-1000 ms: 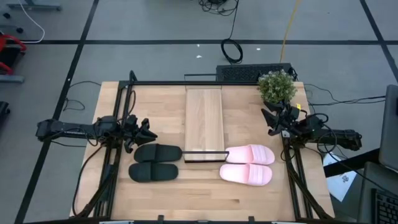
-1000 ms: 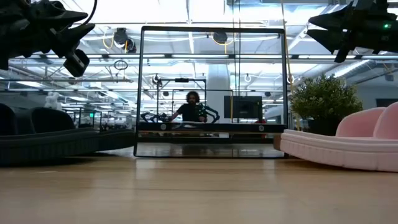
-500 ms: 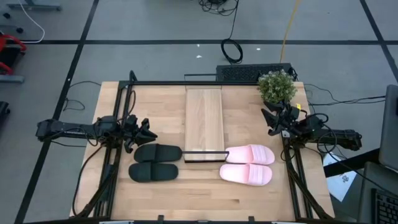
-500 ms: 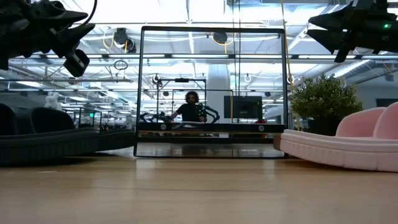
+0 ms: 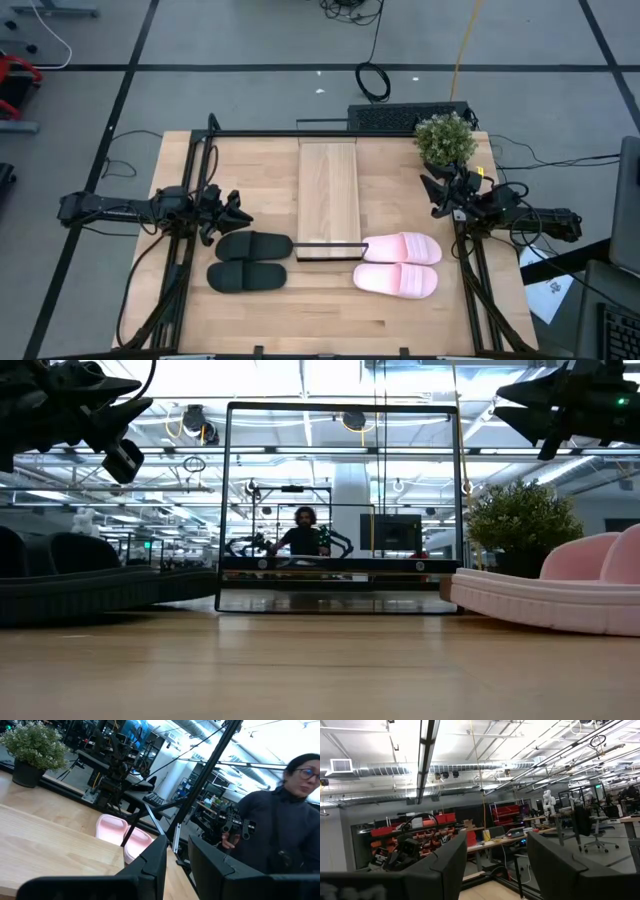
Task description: Pick and place slides into the shelf
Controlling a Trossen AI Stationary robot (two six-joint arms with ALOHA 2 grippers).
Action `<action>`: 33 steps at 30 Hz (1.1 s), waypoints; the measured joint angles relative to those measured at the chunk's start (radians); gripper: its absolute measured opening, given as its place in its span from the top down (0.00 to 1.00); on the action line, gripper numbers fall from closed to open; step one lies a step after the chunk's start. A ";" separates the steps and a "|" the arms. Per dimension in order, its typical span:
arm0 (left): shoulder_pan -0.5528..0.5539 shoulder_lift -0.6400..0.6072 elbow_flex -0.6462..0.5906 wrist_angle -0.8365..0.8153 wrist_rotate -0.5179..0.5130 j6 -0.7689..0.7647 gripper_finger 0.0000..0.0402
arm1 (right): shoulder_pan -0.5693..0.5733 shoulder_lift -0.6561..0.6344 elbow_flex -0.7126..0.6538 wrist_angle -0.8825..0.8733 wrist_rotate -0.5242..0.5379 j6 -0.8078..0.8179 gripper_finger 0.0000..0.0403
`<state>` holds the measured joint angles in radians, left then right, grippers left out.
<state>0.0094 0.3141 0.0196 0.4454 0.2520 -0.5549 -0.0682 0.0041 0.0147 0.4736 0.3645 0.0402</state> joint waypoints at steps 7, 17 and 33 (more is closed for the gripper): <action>0.000 0.000 0.000 0.000 0.000 0.000 0.79 | 0.000 0.000 -0.001 0.048 0.000 0.105 0.51; 0.000 0.000 0.000 0.000 -0.024 0.010 0.79 | 0.000 0.000 -0.001 0.117 0.005 0.205 0.51; 0.000 0.000 0.001 0.324 -0.185 -0.107 0.79 | 0.004 0.049 0.130 0.360 -0.160 0.118 0.51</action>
<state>0.0097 0.3138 0.0204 0.7690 0.0671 -0.6618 -0.0639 0.0530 0.1444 0.8336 0.2049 0.1586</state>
